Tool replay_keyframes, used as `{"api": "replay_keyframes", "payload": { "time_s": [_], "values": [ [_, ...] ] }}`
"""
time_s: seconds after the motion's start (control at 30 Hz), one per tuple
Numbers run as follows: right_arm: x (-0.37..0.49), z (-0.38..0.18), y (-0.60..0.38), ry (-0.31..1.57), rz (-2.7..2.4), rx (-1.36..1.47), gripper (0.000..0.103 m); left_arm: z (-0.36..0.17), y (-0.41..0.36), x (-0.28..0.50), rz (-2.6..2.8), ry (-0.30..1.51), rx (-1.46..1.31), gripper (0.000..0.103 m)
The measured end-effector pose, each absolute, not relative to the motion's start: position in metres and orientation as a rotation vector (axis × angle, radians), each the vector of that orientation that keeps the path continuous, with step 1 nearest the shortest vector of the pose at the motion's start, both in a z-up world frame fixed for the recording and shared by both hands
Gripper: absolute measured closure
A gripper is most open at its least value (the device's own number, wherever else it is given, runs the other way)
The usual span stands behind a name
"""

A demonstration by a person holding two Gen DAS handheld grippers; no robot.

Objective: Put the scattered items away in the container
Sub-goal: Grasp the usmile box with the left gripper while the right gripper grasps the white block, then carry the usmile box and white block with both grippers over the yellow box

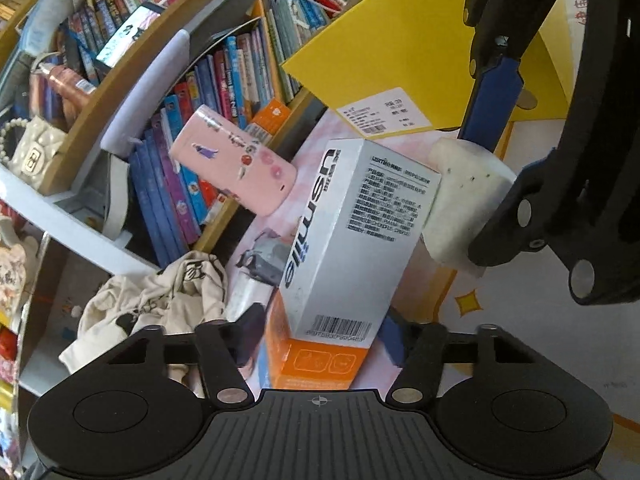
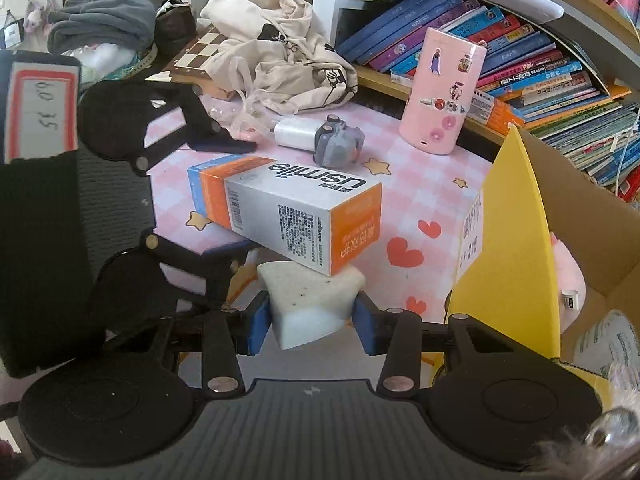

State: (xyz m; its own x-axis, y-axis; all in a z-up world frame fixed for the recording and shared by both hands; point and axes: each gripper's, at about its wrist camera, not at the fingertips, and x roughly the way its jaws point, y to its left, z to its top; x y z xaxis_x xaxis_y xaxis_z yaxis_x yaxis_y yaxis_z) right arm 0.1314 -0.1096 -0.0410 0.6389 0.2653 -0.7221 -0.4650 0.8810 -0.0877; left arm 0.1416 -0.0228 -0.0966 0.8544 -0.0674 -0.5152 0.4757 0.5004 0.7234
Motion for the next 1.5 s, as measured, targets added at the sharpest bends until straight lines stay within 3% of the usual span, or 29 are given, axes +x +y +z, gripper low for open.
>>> {"api": "replay_keyframes", "payload": {
  "time_s": [0.27, 0.5, 0.73, 1.5],
  "values": [
    [0.128, -0.039, -0.113, 0.771, 0.401, -0.261, 0.062, -0.067, -0.007, 0.144, -0.349, 0.518, 0.828, 0.058],
    [0.119, -0.034, -0.111, 0.754, 0.407, -0.252, 0.062, -0.03, 0.045, 0.153, -0.262, 0.713, 0.308, 0.061],
    [0.107, -0.025, -0.109, 0.726, 0.42, -0.244, 0.062, -0.027, 0.095, 0.129, -0.206, 0.84, -0.128, 0.064],
    [0.037, -0.004, -0.112, 0.748, 0.442, -0.205, 0.061, -0.01, 0.097, 0.029, -0.267, 0.821, -0.319, 0.063]
  ]
}}
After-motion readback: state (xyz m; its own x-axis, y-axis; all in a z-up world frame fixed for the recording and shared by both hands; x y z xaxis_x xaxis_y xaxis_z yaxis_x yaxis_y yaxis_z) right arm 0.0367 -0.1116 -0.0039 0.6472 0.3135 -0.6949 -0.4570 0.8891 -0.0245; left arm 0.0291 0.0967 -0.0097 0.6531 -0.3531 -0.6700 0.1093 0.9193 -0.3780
